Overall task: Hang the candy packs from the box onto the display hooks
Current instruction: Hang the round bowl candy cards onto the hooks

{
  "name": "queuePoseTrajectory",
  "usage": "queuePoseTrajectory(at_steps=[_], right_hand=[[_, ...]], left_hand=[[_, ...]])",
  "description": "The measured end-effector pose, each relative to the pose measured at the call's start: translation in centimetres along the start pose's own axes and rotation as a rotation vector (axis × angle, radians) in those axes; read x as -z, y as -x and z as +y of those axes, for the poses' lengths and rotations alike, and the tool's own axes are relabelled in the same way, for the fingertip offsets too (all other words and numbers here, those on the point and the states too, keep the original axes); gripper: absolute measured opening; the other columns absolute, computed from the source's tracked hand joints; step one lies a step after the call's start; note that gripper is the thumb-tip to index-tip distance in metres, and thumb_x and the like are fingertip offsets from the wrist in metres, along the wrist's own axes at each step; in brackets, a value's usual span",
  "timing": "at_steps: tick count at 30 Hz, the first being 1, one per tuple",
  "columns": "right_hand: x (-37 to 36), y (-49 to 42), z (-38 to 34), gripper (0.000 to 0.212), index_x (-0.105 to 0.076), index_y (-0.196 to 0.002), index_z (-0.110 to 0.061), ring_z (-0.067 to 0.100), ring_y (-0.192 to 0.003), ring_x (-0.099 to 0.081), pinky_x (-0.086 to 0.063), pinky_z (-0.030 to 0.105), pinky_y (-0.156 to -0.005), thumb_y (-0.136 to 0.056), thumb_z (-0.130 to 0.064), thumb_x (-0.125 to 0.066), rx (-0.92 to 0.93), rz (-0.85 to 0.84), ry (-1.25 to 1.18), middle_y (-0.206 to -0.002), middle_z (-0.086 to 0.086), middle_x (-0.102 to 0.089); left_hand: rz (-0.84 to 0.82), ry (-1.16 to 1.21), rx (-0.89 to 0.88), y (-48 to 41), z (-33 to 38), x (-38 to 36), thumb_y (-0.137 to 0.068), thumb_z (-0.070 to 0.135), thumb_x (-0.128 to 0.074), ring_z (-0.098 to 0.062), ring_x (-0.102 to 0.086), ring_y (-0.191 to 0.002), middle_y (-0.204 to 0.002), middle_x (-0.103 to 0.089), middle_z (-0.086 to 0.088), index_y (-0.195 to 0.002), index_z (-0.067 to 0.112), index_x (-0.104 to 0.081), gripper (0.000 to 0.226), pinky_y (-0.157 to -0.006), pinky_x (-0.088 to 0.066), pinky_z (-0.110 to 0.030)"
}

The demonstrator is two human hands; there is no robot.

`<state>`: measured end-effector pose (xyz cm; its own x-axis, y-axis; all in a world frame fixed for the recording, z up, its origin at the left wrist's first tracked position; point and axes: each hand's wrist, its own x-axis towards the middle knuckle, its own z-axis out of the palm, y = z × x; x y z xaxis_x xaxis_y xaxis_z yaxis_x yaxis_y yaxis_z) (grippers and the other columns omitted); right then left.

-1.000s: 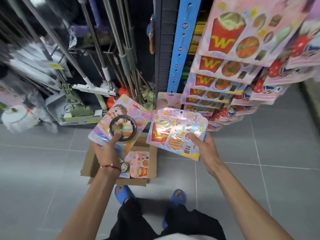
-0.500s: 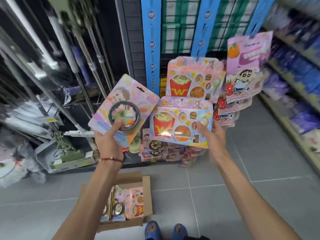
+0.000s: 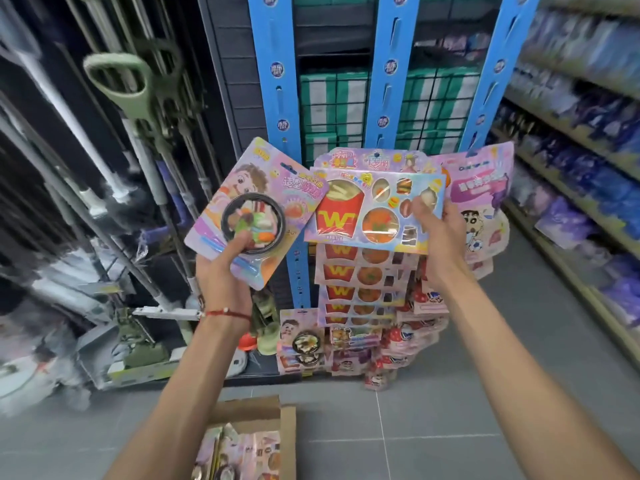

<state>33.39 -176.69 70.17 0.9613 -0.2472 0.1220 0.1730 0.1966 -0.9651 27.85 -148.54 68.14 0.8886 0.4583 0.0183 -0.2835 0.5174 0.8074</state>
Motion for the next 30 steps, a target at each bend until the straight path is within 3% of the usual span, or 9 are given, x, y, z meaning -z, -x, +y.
queuePoseTrajectory(at_steps=[5,9,15,21,26,30], right_hand=[[0.2,-3.4,-1.6,0.015,-0.068,-0.112,-0.014,0.005,-0.083,-0.074,-0.055,0.022,-0.067,-0.098,-0.020,-0.067,0.013,-0.011,-0.031,-0.097,-0.006,-0.076],[1.0,-4.5,-1.1,0.004,-0.069,-0.100,-0.021,0.010,-0.091,-0.073,-0.056,0.026,-0.075,-0.097,-0.019,-0.068,0.027,-0.049,-0.012,-0.094,-0.008,-0.076],[0.9,-5.6,-0.7,0.036,-0.062,-0.125,-0.016,0.017,-0.103,-0.073,-0.060,0.038,-0.088,-0.092,-0.024,-0.075,0.038,-0.002,0.029,-0.113,-0.004,-0.074],[1.0,-4.9,0.7,0.038,-0.061,-0.128,-0.012,0.017,-0.102,-0.074,-0.060,0.044,-0.092,-0.093,-0.020,-0.075,0.022,0.025,0.050,-0.111,-0.003,-0.075],[0.8,-4.5,0.8,0.037,-0.061,-0.127,-0.010,0.012,-0.097,-0.075,-0.062,0.033,-0.083,-0.093,-0.015,-0.074,0.040,0.052,0.017,-0.107,-0.005,-0.076],[0.6,-4.6,-0.1,0.037,-0.060,-0.124,-0.012,0.011,-0.096,-0.075,-0.061,0.028,-0.076,-0.091,-0.013,-0.075,0.092,0.039,0.044,-0.104,-0.009,-0.076]], left_hand=[[0.008,0.032,-0.017,-0.9,-0.4,-1.8,-0.087,0.004,-0.068,-0.045,-0.057,-0.127,-0.140,-0.057,-0.027,-0.142,0.001,-0.053,0.057,-0.105,-0.048,-0.058],[0.040,0.041,-0.038,-0.9,-0.8,-2.5,-0.087,0.002,-0.067,-0.046,-0.057,-0.128,-0.140,-0.058,-0.027,-0.141,0.003,-0.053,0.056,-0.105,-0.048,-0.060],[0.077,0.040,-0.029,-0.8,-1.4,-2.7,-0.086,0.003,-0.068,-0.045,-0.057,-0.127,-0.138,-0.059,-0.026,-0.141,0.002,-0.053,0.057,-0.104,-0.048,-0.061],[0.088,0.043,-0.033,-0.7,-1.2,-2.9,-0.084,0.004,-0.070,-0.046,-0.054,-0.130,-0.143,-0.055,-0.027,-0.145,0.003,-0.048,0.064,-0.106,-0.048,-0.057],[0.076,0.054,-0.028,-0.6,-1.3,-2.7,-0.085,0.003,-0.069,-0.047,-0.054,-0.130,-0.143,-0.054,-0.028,-0.144,0.003,-0.050,0.062,-0.106,-0.044,-0.066],[0.082,0.060,-0.024,-0.4,-1.2,-2.6,-0.087,0.001,-0.067,-0.044,-0.057,-0.127,-0.141,-0.055,-0.028,-0.143,0.001,-0.050,0.057,-0.097,-0.054,-0.054]])
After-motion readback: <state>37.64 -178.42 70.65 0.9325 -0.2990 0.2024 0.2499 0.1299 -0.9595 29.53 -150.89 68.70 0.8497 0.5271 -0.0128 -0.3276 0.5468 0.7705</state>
